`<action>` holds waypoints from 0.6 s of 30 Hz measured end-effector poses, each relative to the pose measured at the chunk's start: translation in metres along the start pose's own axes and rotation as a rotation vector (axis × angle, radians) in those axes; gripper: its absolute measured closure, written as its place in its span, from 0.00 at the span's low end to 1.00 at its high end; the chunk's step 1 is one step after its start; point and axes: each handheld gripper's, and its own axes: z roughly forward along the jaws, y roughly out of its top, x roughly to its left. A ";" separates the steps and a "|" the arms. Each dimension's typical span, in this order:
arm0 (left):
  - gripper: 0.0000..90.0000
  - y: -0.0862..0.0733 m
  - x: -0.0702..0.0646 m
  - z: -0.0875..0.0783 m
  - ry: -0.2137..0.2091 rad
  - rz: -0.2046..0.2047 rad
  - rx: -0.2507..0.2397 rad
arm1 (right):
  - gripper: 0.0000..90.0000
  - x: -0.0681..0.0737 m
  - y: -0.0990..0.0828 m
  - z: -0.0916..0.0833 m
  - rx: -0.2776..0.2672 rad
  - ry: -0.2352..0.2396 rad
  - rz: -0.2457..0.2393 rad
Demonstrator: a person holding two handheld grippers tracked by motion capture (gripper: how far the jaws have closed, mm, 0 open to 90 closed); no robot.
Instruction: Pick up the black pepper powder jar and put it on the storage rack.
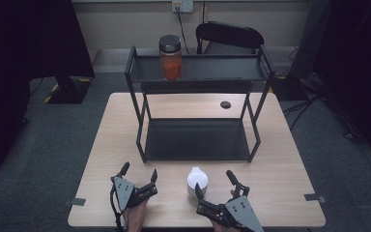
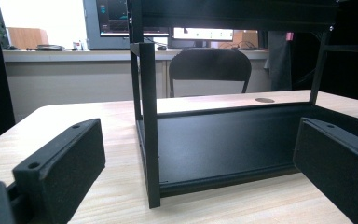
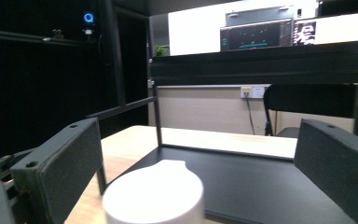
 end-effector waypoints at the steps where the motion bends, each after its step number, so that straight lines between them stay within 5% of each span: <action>1: 0.02 0.000 0.000 0.000 0.000 0.000 0.000 | 0.00 0.002 -0.001 0.001 -0.002 -0.002 -0.002; 12: 0.02 0.000 0.001 0.000 -0.005 -0.001 0.000 | 0.07 0.026 -0.018 0.005 0.011 -0.009 -0.029; 18: 0.02 0.000 0.000 0.000 -0.003 -0.001 0.000 | 0.14 0.025 -0.024 0.012 0.080 0.002 0.022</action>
